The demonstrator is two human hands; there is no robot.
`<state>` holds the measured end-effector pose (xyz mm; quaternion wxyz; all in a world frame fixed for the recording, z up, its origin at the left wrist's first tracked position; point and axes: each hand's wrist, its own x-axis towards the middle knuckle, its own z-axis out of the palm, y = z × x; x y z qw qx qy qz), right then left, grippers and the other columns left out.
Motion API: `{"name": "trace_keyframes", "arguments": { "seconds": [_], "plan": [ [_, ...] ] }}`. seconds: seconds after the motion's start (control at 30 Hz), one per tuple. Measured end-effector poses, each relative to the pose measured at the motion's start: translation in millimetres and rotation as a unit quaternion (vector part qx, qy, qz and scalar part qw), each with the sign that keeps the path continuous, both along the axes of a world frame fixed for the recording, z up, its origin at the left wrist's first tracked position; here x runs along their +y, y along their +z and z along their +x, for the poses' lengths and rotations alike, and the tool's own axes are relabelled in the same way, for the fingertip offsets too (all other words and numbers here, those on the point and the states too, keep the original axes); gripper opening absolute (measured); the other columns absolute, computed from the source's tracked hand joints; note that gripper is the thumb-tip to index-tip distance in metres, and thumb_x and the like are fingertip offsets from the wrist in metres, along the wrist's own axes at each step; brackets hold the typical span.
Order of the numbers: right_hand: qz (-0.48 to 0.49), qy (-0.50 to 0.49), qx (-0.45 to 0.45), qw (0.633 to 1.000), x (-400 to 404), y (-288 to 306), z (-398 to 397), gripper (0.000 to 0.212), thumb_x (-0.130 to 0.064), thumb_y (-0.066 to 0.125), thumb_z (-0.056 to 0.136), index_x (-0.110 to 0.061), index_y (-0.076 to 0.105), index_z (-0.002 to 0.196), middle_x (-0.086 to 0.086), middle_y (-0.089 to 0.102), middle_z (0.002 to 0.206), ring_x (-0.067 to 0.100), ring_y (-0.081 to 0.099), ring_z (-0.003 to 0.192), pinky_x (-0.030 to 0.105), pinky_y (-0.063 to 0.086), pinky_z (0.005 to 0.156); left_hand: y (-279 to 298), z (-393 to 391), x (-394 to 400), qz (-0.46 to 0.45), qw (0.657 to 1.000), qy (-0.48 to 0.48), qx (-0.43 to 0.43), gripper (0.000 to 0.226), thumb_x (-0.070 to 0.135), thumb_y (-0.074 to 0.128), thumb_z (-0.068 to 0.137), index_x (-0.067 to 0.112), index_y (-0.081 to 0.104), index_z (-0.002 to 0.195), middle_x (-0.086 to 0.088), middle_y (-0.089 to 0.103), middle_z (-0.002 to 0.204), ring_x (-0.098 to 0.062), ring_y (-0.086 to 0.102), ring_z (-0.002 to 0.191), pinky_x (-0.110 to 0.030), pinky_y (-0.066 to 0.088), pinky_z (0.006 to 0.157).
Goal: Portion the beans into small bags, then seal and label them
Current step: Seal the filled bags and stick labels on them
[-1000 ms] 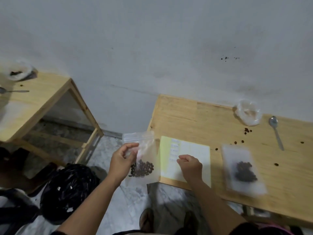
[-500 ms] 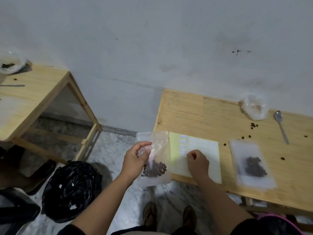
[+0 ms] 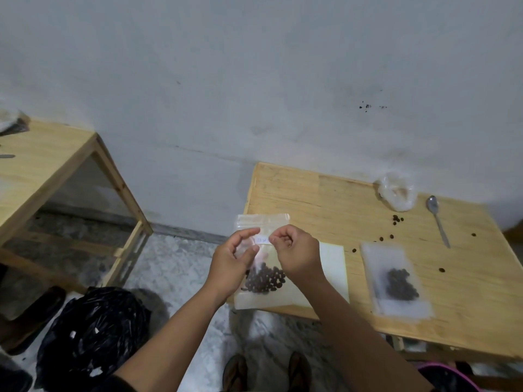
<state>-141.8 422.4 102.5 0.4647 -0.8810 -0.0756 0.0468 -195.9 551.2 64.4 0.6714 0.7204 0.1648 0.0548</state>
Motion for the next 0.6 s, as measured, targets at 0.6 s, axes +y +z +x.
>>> {"name": "trace_keyframes", "arguments": {
  "seconds": [0.6],
  "plan": [
    [0.064,-0.036,-0.06,0.995,-17.5,3.7,-4.0,0.018,-0.02,0.076,0.074,-0.028,0.068,0.089,-0.013,0.045,0.11,-0.013,0.044,0.103,0.0,0.033,0.083,23.1,14.9,-24.2,-0.04,0.994,0.101,-0.027,0.013,0.019,0.069,0.085,0.029,0.069,0.094,0.017,0.069,0.095,-0.003,0.063,0.096,-0.017,0.049,0.078]
  ]
}}
